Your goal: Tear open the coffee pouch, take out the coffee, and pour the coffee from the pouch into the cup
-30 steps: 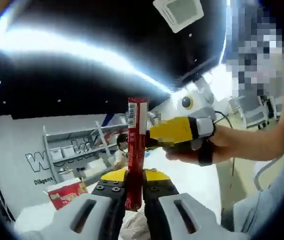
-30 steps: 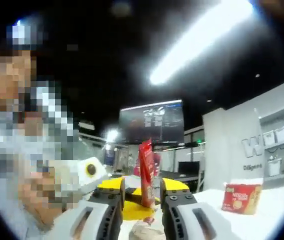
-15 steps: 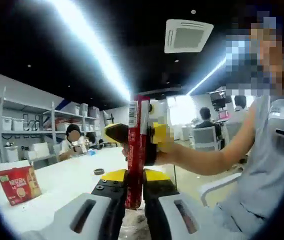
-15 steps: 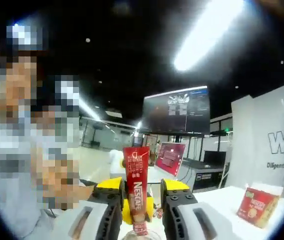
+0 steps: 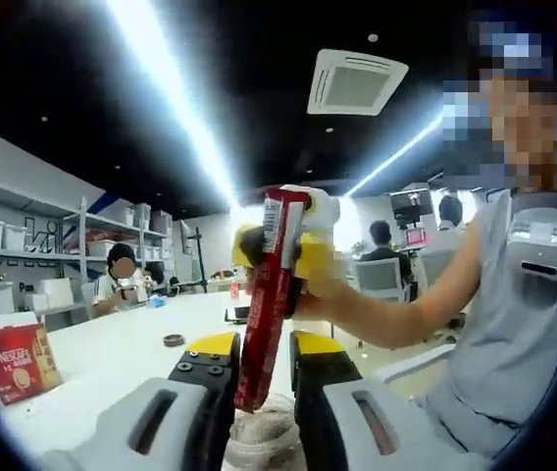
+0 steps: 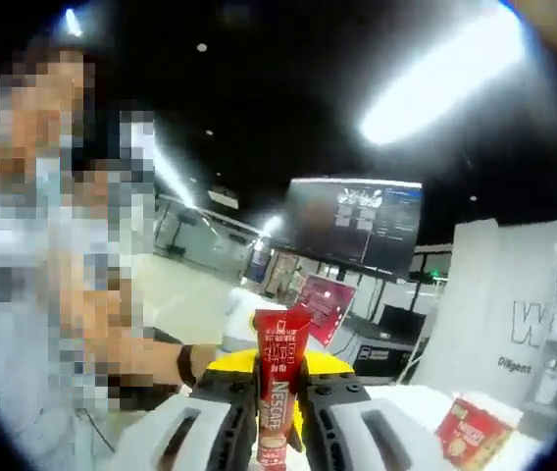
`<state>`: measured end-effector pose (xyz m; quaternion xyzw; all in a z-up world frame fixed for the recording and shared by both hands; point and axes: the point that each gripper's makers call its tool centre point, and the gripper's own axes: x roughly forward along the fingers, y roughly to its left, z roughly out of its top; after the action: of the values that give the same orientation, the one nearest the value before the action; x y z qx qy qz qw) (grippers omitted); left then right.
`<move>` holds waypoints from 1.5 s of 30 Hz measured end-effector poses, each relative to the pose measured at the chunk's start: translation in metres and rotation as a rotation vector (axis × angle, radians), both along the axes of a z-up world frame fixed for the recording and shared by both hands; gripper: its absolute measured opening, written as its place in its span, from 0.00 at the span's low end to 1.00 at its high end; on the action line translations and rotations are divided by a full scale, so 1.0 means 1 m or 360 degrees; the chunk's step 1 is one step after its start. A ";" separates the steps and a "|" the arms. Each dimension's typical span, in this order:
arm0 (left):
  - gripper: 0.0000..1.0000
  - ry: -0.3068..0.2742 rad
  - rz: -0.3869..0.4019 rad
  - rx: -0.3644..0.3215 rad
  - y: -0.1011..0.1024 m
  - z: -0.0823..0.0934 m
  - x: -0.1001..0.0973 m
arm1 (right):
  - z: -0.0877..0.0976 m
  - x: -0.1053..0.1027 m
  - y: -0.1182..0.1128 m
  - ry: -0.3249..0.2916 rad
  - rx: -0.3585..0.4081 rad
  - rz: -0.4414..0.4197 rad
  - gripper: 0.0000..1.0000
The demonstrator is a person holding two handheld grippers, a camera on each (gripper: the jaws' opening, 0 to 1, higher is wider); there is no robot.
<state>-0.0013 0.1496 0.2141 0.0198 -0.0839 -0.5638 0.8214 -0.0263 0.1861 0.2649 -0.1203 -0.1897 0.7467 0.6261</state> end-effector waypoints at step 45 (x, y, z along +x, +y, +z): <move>0.16 -0.0528 0.0487 0.0525 -0.027 -0.012 -0.002 | -0.019 -0.024 -0.049 -0.0134 0.0436 0.0316 0.17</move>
<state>-0.0031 0.1229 0.2025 0.2575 -0.1204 -0.4284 0.8577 -0.0502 0.1374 0.2461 -0.0456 -0.3267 0.7664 0.5512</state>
